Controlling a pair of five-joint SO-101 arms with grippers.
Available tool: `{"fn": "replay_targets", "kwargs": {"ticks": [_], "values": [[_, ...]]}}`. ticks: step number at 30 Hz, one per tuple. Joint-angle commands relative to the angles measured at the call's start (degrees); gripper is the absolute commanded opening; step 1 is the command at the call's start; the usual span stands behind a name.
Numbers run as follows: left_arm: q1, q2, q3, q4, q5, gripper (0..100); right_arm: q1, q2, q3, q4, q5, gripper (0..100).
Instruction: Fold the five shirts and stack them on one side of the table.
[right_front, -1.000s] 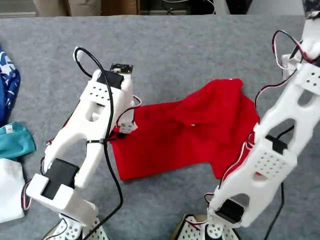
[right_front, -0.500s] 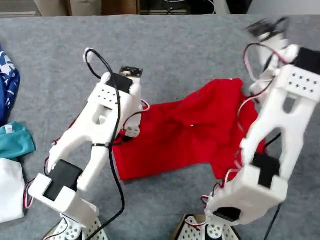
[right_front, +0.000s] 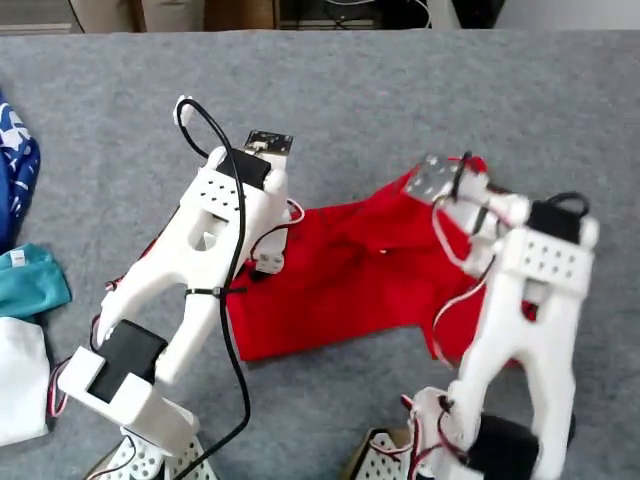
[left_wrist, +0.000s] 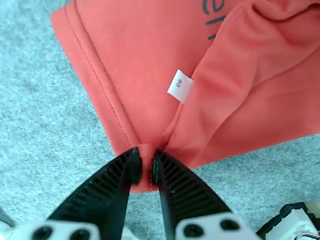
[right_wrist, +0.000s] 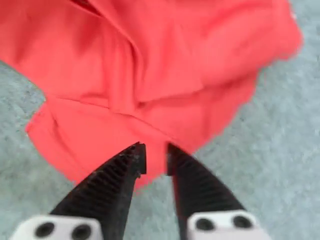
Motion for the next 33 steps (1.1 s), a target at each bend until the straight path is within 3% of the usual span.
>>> {"fn": "replay_targets", "kwargs": {"ticks": [1,33], "values": [[0.26,-2.68,-0.53,-0.26,0.26,2,-2.68,-3.21,5.67,-5.36,0.44,12.7],[0.26,-2.24,-0.53,-0.26,0.09,2,-3.56,16.31,7.60,-13.10,0.70,10.5]]}}
